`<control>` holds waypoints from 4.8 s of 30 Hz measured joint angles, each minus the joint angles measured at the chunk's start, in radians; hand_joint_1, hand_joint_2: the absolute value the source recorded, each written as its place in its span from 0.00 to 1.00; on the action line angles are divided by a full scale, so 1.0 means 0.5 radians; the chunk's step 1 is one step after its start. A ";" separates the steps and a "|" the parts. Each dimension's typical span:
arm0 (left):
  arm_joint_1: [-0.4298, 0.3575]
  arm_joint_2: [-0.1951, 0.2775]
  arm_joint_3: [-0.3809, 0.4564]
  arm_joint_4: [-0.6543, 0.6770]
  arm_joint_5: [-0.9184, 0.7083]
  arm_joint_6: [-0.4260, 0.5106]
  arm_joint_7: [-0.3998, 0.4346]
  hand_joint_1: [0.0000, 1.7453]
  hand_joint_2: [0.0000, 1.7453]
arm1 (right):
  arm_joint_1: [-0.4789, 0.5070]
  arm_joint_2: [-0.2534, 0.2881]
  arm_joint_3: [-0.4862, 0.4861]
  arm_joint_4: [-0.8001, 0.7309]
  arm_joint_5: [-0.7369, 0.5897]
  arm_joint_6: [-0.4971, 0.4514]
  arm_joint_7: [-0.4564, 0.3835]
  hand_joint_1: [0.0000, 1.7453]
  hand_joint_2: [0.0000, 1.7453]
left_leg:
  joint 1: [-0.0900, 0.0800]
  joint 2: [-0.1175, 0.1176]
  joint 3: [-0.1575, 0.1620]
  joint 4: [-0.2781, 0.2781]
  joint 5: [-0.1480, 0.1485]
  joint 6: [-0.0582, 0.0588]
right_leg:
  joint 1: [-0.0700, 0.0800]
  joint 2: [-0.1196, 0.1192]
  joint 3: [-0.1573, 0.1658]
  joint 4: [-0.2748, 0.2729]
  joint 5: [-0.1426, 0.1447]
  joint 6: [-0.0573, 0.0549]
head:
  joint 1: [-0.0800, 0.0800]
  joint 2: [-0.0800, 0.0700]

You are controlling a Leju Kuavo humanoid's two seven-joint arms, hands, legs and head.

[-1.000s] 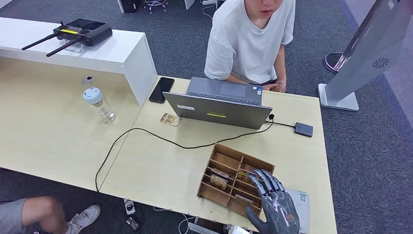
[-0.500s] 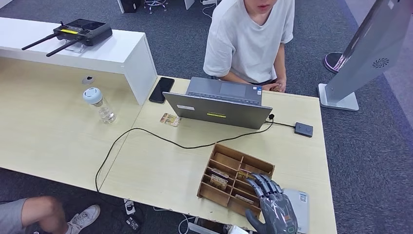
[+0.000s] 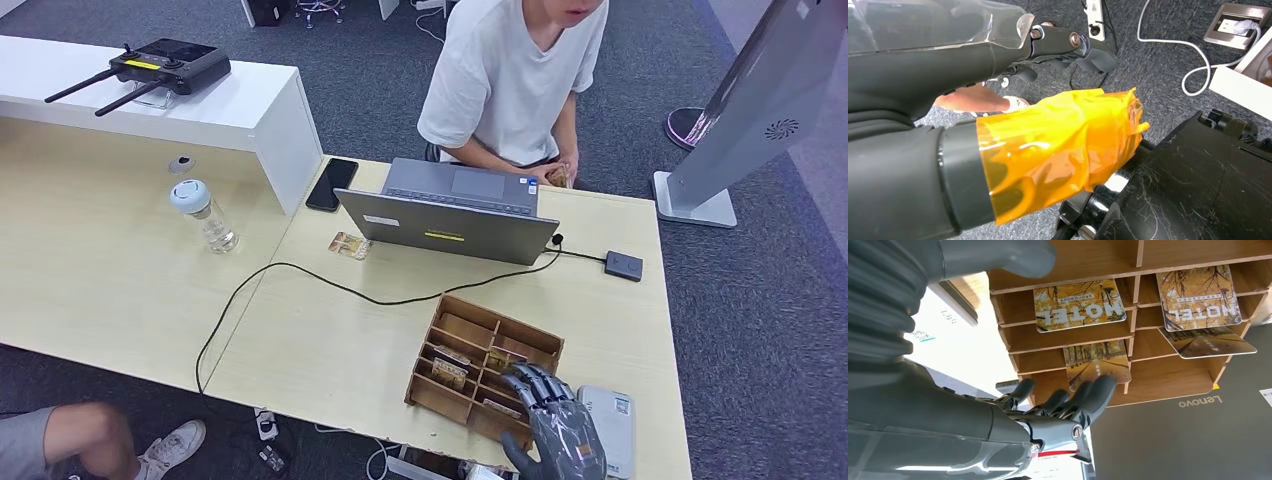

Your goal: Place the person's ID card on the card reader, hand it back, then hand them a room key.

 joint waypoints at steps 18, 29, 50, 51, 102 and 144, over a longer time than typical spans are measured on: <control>-0.001 0.000 0.000 0.000 -0.001 -0.002 0.000 0.00 0.00 | -0.024 0.000 0.018 0.000 -0.006 -0.002 0.000 0.90 1.00 | 0.000 0.000 0.000 0.000 0.000 0.000 | 0.000 0.000 0.000 0.000 0.000 0.000 | 0.000 0.000; -0.001 0.000 0.000 0.000 -0.001 -0.002 0.000 0.00 0.00 | -0.026 0.000 0.033 0.002 -0.009 -0.001 0.000 0.88 1.00 | 0.000 0.000 0.000 0.000 0.000 0.000 | 0.000 0.000 0.000 0.000 0.000 0.000 | 0.000 0.000; -0.001 0.002 0.000 0.000 0.000 0.003 0.000 0.00 0.00 | -0.011 -0.003 0.024 -0.161 0.005 -0.028 -0.045 0.52 1.00 | 0.000 0.000 0.000 0.000 0.000 0.000 | 0.000 0.000 0.000 0.000 0.000 0.000 | 0.000 0.000; -0.001 0.002 0.000 0.000 0.001 0.003 0.000 0.00 0.00 | -0.010 -0.002 0.023 -0.163 -0.002 -0.019 -0.054 0.36 1.00 | 0.000 0.000 0.000 0.000 0.000 0.000 | 0.000 0.000 0.000 0.000 0.000 0.000 | 0.000 0.000; -0.016 -0.021 -0.012 0.000 -0.019 0.017 0.037 0.00 0.00 | -0.067 0.065 0.096 -0.098 -0.038 0.001 -0.157 0.00 1.00 | 0.000 0.000 0.000 0.000 0.000 0.000 | 0.000 0.000 0.000 0.000 0.000 0.000 | 0.000 0.000; -0.049 -0.037 -0.014 0.000 -0.077 -0.084 -0.008 0.00 0.00 | -0.229 0.219 -0.096 0.159 0.116 0.027 -0.083 0.13 1.00 | 0.000 0.000 0.000 0.000 0.000 0.000 | 0.000 0.000 0.000 0.000 0.000 0.000 | 0.000 0.000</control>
